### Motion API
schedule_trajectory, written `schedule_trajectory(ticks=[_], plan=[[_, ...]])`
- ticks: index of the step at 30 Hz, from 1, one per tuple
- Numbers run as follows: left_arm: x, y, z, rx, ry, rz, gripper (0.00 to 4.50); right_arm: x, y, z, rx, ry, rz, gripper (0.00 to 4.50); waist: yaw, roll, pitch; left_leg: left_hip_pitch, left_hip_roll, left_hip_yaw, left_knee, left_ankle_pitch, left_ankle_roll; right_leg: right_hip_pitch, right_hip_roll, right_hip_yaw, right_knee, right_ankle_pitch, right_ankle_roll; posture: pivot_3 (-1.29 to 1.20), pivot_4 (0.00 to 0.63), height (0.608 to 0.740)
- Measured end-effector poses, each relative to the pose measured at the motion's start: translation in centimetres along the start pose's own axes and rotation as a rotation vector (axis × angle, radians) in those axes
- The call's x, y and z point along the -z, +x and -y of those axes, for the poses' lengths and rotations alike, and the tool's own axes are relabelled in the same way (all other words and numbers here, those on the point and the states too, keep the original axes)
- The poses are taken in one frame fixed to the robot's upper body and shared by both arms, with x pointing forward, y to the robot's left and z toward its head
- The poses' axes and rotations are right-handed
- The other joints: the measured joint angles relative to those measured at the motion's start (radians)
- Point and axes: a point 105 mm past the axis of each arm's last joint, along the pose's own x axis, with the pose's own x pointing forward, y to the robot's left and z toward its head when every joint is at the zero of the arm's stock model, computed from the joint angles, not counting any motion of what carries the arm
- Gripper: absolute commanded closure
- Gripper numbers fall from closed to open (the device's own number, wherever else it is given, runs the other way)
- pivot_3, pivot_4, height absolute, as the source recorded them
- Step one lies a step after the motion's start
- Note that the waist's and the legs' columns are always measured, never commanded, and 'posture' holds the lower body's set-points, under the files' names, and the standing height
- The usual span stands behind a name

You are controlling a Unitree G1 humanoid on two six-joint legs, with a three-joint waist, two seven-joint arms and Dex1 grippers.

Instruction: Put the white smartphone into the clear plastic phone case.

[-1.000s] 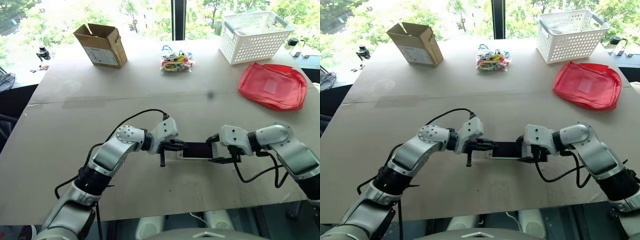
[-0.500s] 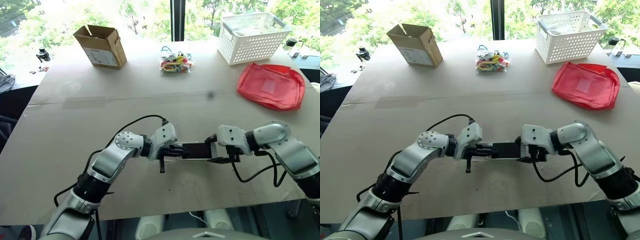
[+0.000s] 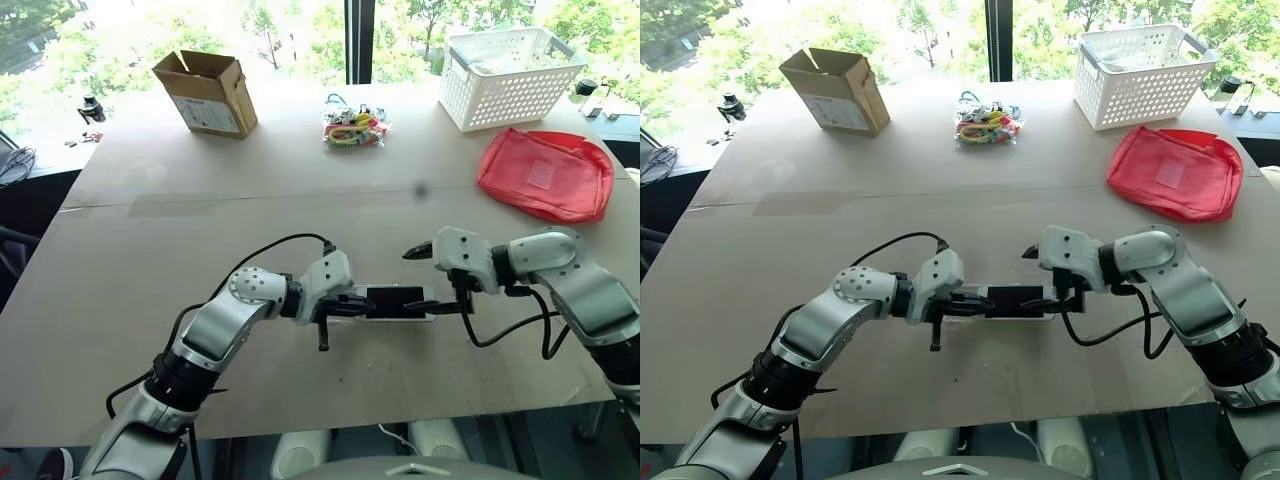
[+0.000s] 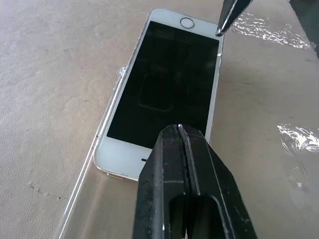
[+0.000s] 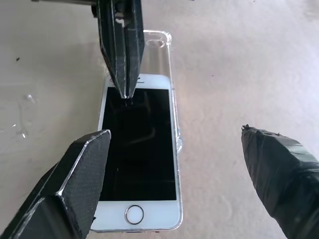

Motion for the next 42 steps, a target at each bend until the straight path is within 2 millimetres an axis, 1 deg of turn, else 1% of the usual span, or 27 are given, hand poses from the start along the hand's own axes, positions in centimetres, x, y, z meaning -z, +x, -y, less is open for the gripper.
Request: schedule_trajectory(ticks=[2, 4, 5, 6, 8, 9, 10, 11, 12, 13, 15, 16, 17, 18, 22, 25, 26, 28, 31, 33, 35, 39, 42], plan=[[0.0, 0.0, 0.0, 0.000, -0.001, 0.000, 4.50, 0.2, -0.8, 0.5, 0.030, 0.005, -0.019, 0.11, 0.000, 0.000, 0.000, 0.000, 0.000, 0.000, 0.000, 0.000, 0.000, 0.000, 0.000, 0.000, 0.000, 0.000, 0.000, 0.00, 0.150, 0.740], [-0.1, -0.1, 0.0, -0.003, 0.002, 0.002, 4.50, 1.1, -1.8, 0.7, 0.044, 0.021, -0.057, 0.60, 0.001, 0.000, 0.000, 0.000, 0.000, 0.000, 0.000, 0.000, 0.000, 0.001, 0.000, 0.000, -0.001, 0.000, 0.000, 0.00, 0.150, 0.740], [-0.1, -0.2, -0.1, -0.010, 0.002, 0.007, 4.50, 1.6, -2.3, 0.8, 0.055, 0.043, -0.070, 0.92, 0.000, 0.000, -0.001, 0.000, 0.000, 0.000, 0.000, 0.000, 0.000, 0.001, 0.000, 0.000, -0.001, 0.000, 0.000, 0.00, 0.150, 0.740], [-0.1, -0.3, -0.2, -0.015, -0.001, 0.010, 4.50, 1.8, -2.5, 0.8, 0.060, 0.052, -0.072, 1.37, 0.000, 0.000, -0.001, 0.000, 0.000, 0.000, 0.000, 0.000, 0.000, 0.001, 0.000, 0.000, -0.001, 0.000, 0.000, 0.00, 0.150, 0.740], [-0.6, -0.6, -0.7, -0.041, -0.066, 0.039, 4.50, 2.3, -3.0, 0.5, 0.044, 0.068, -0.092, 2.37, -0.001, 0.000, 0.000, 0.000, 0.000, 0.000, 0.000, 0.000, 0.000, 0.000, 0.000, 0.000, 0.000, 0.000, 0.000, 0.00, 0.150, 0.740], [-0.7, -0.7, -0.8, -0.052, -0.084, 0.043, 4.50, 2.5, -3.1, 0.4, 0.041, 0.072, -0.102, 2.69, -0.002, 0.000, 0.000, 0.000, 0.000, 0.000, 0.000, 0.000, 0.000, 0.000, 0.000, -0.001, 0.000, 0.000, 0.000, 0.00, 0.150, 0.740], [-1.0, -1.2, -1.2, -0.069, -0.102, 0.042, 4.50, 3.0, -3.5, 0.2, 0.031, 0.084, -0.125, 3.21, -0.002, -0.001, 0.000, 0.000, 0.000, 0.000, 0.000, 0.000, 0.000, 0.000, 0.001, -0.001, 0.000, 0.000, 0.000, 0.00, 0.150, 0.740], [-1.5, -1.6, -1.5, -0.080, -0.097, 0.043, 4.50, 3.3, -3.6, 0.0, 0.027, 0.092, -0.139, 3.73, -0.002, -0.001, 0.001, -0.001, 0.000, 0.000, 0.000, 0.000, 0.000, 0.000, 0.001, -0.001, 0.000, 0.000, 0.000, 0.00, 0.150, 0.740], [-2.4, -2.3, -1.8, -0.093, -0.088, 0.057, 4.50, 3.7, -3.8, -0.1, 0.025, 0.097, -0.156, 4.23, -0.002, -0.001, 0.001, -0.001, 0.000, 0.000, 0.000, 0.000, 0.000, -0.001, 0.001, -0.001, 0.000, 0.000, 0.000, 0.00, 0.150, 0.740], [-3.7, -3.2, -2.1, -0.108, -0.068, 0.082, 4.50, 4.0, -4.0, -0.2, 0.025, 0.102, -0.175, 4.37, -0.002, -0.001, 0.001, -0.002, 0.000, 0.000, 0.000, 0.000, 0.000, -0.001, 0.001, -0.001, 0.000, 0.000, 0.000, 0.00, 0.150, 0.740], [-5.4, -4.9, -2.2, -0.129, -0.041, 0.117, 4.50, 4.6, -4.1, -0.5, 0.024, 0.106, -0.201, 4.37, -0.006, -0.001, 0.001, -0.002, 0.001, 0.001, 0.000, 0.000, 0.000, -0.002, 0.001, 0.000, 0.000, 0.000, 0.000, 0.00, 0.150, 0.740], [-5.6, -5.7, -2.2, -0.143, -0.034, 0.103, 4.50, 4.9, -4.0, -0.5, 0.023, 0.112, -0.212, 4.37, -0.010, -0.001, 0.001, -0.002, 0.001, 0.001, -0.001, 0.000, 0.000, -0.003, 0.001, 0.001, 0.000, 0.000, 0.000, 0.00, 0.150, 0.740], [-5.4, -6.2, -2.2, -0.152, -0.040, 0.088, 4.50, 5.1, -4.0, -0.6, 0.022, 0.118, -0.217, 4.37, -0.011, -0.001, 0.001, -0.002, 0.001, 0.001, -0.001, 0.000, 0.000, -0.003, 0.001, 0.001, 0.000, 0.000, 0.000, 0.00, 0.150, 0.740], [-4.6, -6.8, -2.0, -0.159, -0.055, 0.056, 4.50, 5.3, -3.9, -0.7, 0.020, 0.122, -0.219, 4.37, -0.015, -0.001, 0.001, -0.002, 0.001, 0.001, -0.002, 0.000, 0.000, -0.003, 0.001, 0.001, -0.001, 0.000, 0.000, 0.00, 0.150, 0.740], [0.7, -9.3, -1.1, -0.192, -0.155, -0.142, 4.50, 5.5, -3.4, -1.1, 0.003, 0.129, -0.219, 4.37, -0.025, 0.000, 0.002, -0.002, 0.002, 0.001, -0.003, 0.000, 0.000, -0.004, 0.001, 0.000, -0.001, 0.000, 0.000, 0.00, 0.150, 0.740], [2.4, -10.3, -1.0, -0.217, -0.170, -0.210, 4.50, 5.3, -2.9, -1.4, -0.011, 0.124, -0.210, 4.37, -0.017, 0.000, 0.003, -0.002, 0.002, 0.000, -0.002, 0.000, 0.000, -0.003, -0.001, 0.000, -0.001, 0.000, 0.000, 0.00, 0.150, 0.740], [2.6, -10.4, -1.1, -0.220, -0.168, -0.218, 4.50, 5.2, -2.8, -1.5, -0.015, 0.120, -0.208, 4.37, -0.014, 0.000, 0.003, -0.003, 0.002, 0.000, -0.002, 0.000, 0.000, -0.003, -0.001, 0.000, -0.001, 0.000, 0.000, 0.00, 0.150, 0.740], [2.8, -10.4, -1.1, -0.220, -0.153, -0.227, 4.50, 5.1, -2.7, -1.6, -0.022, 0.112, -0.207, 4.37, -0.005, 0.000, 0.003, -0.002, 0.001, 0.001, -0.001, 0.000, 0.000, -0.003, -0.001, 0.000, -0.001, 0.000, 0.000, 0.00, 0.150, 0.740], [3.1, -9.5, -0.8, -0.202, -0.148, -0.228, 4.50, 5.2, -2.4, -2.0, -0.040, 0.120, -0.217, 4.37, -0.001, 0.000, 0.003, -0.003, 0.001, 0.001, -0.001, 0.000, 0.000, -0.003, -0.001, 0.000, -0.001, 0.000, 0.000, 0.00, 0.150, 0.740], [2.7, -8.3, -0.9, -0.190, -0.141, -0.190, 4.50, 5.3, -2.3, -2.2, -0.049, 0.130, -0.228, 4.37, 0.001, -0.001, 0.003, -0.003, 0.001, 0.001, -0.001, 0.000, 0.000, -0.003, -0.001, -0.001, -0.001, 0.000, 0.000, 0.00, 0.150, 0.740], [2.4, -7.2, -0.8, -0.171, -0.138, -0.162, 4.50, 5.0, -2.1, -2.4, -0.061, 0.122, -0.227, 4.37, 0.000, -0.001, 0.003, -0.004, 0.001, 0.000, -0.001, 0.000, 0.000, -0.003, -0.001, 0.000, -0.001, 0.000, 0.000, 0.00, 0.150, 0.740], [1.5, -5.8, -0.8, -0.152, -0.139, -0.115, 4.50, 5.0, -1.5, -2.7, -0.080, 0.109, -0.231, 4.37, -0.002, -0.001, 0.003, -0.003, 0.001, 0.000, 0.000, 0.000, 0.000, -0.003, 0.000, 0.000, 0.000, 0.000, 0.000, 0.00, 0.150, 0.740], [1.0, -5.2, -0.8, -0.135, -0.136, -0.094, 4.50, 4.3, -0.4, -2.8, -0.098, 0.088, -0.206, 4.37, -0.005, -0.001, 0.003, -0.003, 0.001, 0.001, 0.000, 0.000, 0.000, -0.003, 0.000, 0.000, 0.000, 0.000, 0.000, 0.00, 0.150, 0.740]])
